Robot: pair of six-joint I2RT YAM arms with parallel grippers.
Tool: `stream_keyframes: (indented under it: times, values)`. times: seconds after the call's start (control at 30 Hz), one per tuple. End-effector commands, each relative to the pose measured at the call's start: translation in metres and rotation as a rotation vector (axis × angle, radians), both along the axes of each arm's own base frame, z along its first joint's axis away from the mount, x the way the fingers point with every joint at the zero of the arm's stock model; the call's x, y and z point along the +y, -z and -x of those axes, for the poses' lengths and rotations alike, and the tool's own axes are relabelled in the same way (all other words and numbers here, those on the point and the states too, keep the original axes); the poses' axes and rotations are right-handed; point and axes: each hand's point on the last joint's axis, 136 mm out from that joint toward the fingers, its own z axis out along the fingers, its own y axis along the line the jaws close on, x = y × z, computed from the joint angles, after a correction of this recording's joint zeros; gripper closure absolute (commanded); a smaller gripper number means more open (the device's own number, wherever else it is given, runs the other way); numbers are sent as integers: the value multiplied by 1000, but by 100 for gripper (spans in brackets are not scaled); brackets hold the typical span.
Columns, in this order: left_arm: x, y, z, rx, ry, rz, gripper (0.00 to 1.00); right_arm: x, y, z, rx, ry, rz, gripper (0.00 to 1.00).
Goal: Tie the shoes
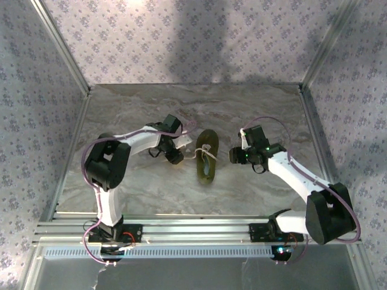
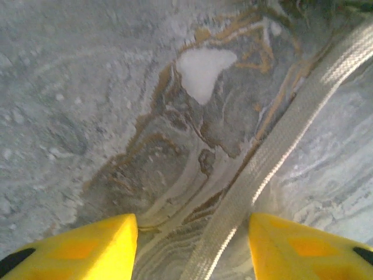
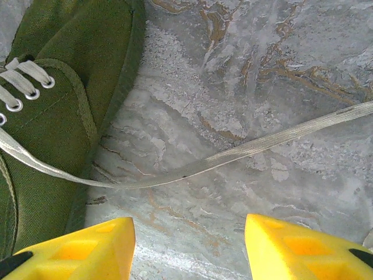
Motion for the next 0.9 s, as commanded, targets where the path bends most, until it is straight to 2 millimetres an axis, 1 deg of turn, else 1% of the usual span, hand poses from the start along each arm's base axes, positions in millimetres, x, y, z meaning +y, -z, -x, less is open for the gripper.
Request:
stream_keyframes:
  times: [0.0, 0.07, 0.2, 0.23, 0.3, 0.37, 0.43, 0.63, 0.73, 0.77, 0.87]
  values:
    - [0, 9, 8, 40, 41, -47, 53, 2, -5, -5, -17, 10, 0, 46]
    - [0, 10, 13, 58, 52, -45, 62, 5, -10, -7, -31, 7, -13, 47]
    - [2, 9, 22, 84, 43, -33, 98, 11, -19, -9, -62, -12, -41, 47]
    - [2, 6, 23, 87, 28, -18, 100, 15, -22, -8, -74, -33, -48, 47]
    - [1, -4, 23, 81, -1, 23, 100, 28, -28, -6, -107, -105, -40, 47]
    - [-1, -21, 22, 60, -22, 76, 100, 41, -34, -3, -137, -176, -31, 47]
    - [-4, -44, 20, 26, -43, 144, 100, 57, -40, -2, -172, -243, -46, 47]
    - [-17, -103, 15, -59, -59, 293, 100, 91, -55, -5, -259, -357, -117, 47]
    - [-27, -130, 13, -86, -66, 382, 100, 106, -57, -7, -282, -417, -131, 47]
    - [-31, -138, 12, -95, -68, 417, 100, 109, -56, -8, -277, -437, -134, 46]
    - [-43, -158, 10, -103, -73, 510, 100, 122, -56, -12, -258, -498, -171, 46]
